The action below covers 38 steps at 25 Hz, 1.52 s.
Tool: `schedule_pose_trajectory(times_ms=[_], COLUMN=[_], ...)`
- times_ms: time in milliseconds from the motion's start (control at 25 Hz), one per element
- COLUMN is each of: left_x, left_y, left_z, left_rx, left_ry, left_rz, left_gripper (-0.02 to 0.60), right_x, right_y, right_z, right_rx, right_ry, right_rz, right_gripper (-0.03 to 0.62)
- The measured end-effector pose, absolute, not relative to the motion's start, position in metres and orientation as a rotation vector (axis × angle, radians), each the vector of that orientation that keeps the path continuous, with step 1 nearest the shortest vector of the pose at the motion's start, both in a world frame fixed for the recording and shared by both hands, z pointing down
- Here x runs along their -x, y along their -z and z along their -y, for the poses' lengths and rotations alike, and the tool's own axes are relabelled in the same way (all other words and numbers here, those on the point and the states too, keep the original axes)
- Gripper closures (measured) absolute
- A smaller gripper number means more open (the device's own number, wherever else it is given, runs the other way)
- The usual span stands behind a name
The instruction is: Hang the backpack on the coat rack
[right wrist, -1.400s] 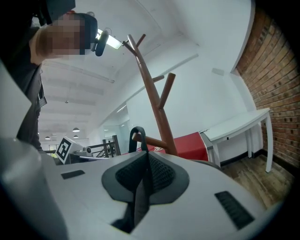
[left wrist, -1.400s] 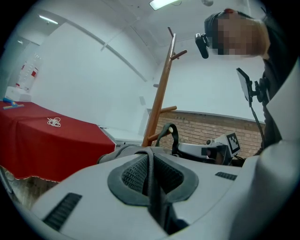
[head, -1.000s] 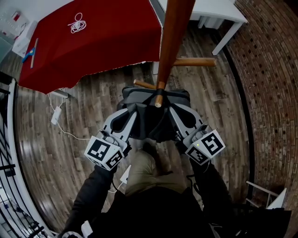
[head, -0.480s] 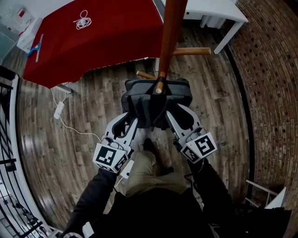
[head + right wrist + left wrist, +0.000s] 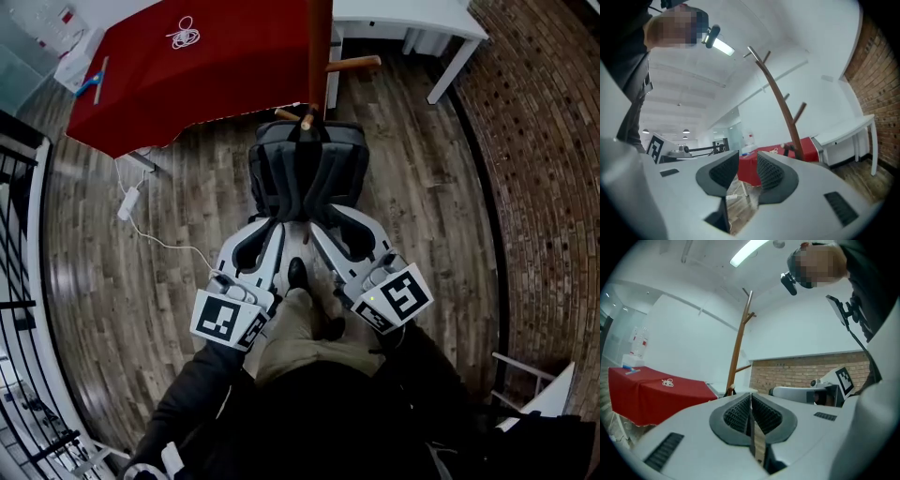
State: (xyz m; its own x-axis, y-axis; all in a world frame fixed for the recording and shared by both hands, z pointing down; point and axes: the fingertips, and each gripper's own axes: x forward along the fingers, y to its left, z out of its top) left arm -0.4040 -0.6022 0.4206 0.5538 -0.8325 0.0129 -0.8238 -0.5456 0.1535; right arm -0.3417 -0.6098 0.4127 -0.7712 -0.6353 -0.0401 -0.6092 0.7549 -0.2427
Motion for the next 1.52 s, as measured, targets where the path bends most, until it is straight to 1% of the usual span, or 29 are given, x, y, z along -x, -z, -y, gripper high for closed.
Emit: schedule_pose_trajectory(times_ms=[160, 240, 320, 680, 1240, 1520], left_x=[0.382, 0.378, 0.374, 0.359, 0.343, 0.347], left_y=[-0.337, -0.309, -0.292, -0.255, -0.260, -0.256], left_z=[0.581, 0.568, 0.557, 0.526, 0.513, 0.508], left_rx=[-2.735, -2.728, -2.722, -2.796, -2.781, -2.795], left_ry=[0.230, 0.262, 0.281, 0.362, 0.347, 0.352], left_rz=[1.520, 1.625, 1.682, 1.690, 1.686, 1.702], left_gripper=[0.571, 0.572, 0.572, 0.572, 0.572, 0.572], right_x=[0.337, 0.332, 0.326, 0.321, 0.305, 0.310], right_y=[-0.336, -0.312, -0.295, -0.271, -0.270, -0.279], right_z=[0.584, 0.571, 0.559, 0.527, 0.516, 0.509], right_rx=[1.003, 1.045, 1.068, 1.051, 1.108, 1.092], right_ry=[0.132, 0.070, 0.021, -0.055, -0.069, -0.031], right_rz=[-2.830, -2.816, -2.794, -2.749, -2.707, -2.729], right_gripper=[0.482, 0.553, 0.577, 0.580, 0.586, 0.588])
